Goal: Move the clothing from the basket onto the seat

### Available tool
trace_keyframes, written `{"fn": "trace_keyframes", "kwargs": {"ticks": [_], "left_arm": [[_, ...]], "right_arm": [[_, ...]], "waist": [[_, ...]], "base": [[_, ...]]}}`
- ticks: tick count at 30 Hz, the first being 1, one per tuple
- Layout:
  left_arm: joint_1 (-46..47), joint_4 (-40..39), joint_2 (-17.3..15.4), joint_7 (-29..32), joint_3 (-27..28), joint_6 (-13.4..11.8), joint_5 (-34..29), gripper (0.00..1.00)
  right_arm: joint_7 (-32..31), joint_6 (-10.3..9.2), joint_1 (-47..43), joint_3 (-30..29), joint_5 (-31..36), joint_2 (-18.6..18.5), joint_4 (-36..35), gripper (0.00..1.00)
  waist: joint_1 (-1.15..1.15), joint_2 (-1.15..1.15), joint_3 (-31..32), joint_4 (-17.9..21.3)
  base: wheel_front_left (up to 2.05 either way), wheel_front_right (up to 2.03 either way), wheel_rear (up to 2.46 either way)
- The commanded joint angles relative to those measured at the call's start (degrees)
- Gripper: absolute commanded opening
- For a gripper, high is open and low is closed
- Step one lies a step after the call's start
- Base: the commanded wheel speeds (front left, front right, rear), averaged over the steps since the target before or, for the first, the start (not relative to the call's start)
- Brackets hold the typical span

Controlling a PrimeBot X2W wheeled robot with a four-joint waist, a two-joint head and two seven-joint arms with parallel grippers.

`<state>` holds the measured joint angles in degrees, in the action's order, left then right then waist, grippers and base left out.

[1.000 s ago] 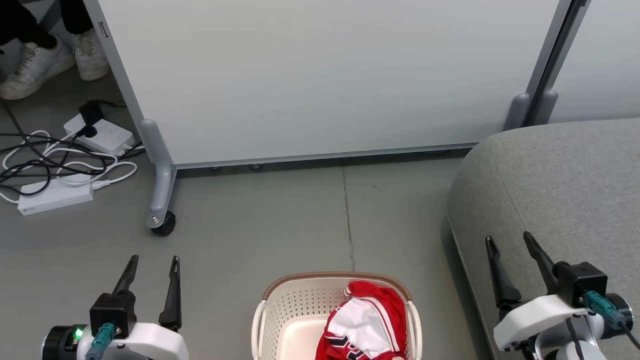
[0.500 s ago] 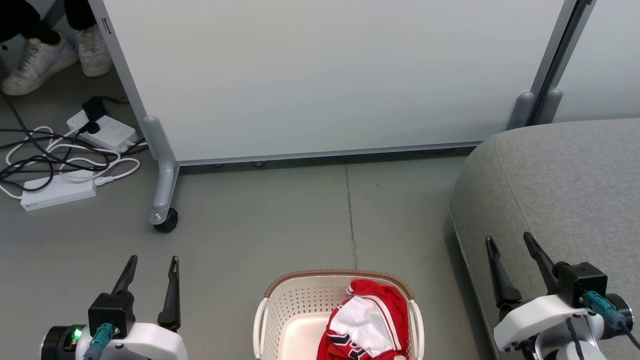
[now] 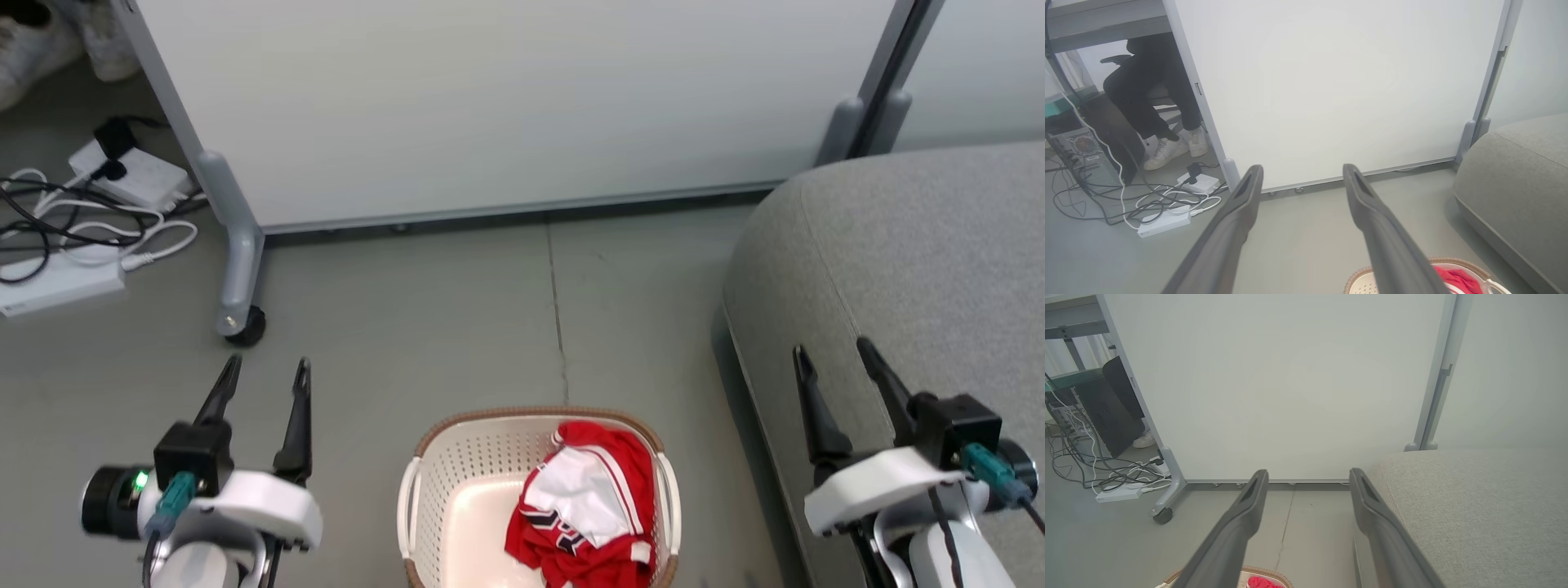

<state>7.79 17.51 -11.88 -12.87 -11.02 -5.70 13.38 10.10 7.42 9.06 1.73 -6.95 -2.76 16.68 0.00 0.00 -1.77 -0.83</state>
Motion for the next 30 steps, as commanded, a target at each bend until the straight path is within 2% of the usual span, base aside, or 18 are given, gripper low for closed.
{"fn": "trace_keyframes", "kwargs": {"ticks": [1,7,17,25,30], "left_arm": [[2.4,-0.1,0.2,-0.1,-0.6,0.7,-0.2,1.0],[10.4,2.4,1.6,0.5,-3.5,2.9,-1.2,1.0],[24.2,15.9,4.8,3.0,-9.9,8.6,-2.7,1.0],[32.7,27.7,4.8,4.4,-14.2,11.7,-4.1,1.0],[38.4,35.5,4.1,4.9,-17.3,12.7,-5.1,1.0]], "right_arm": [[0.0,0.13,1.3,-0.2,0.4,-0.3,-0.9,1.0],[-0.4,0.13,5.5,-0.1,0.7,-0.3,-4.9,1.0],[1.8,0.13,12.1,1.2,-2.0,-0.2,-10.1,1.0],[3.8,0.13,15.0,3.2,-5.0,-0.2,-12.7,1.0],[4.8,0.12,16.6,4.8,-6.9,-0.2,-14.5,1.0]], "waist": [[0.0,0.0,-3.2,1.8],[0.0,0.0,-12.9,5.6],[0.0,0.0,-28.5,13.0],[0.0,0.0,-38.1,17.6],[0.0,0.0,-43.8,20.4]], "base": [[0.0,0.0,0.0],[0.0,0.0,0.0],[0.0,0.0,0.0],[0.0,0.0,0.0],[0.0,0.0,0.0]]}}
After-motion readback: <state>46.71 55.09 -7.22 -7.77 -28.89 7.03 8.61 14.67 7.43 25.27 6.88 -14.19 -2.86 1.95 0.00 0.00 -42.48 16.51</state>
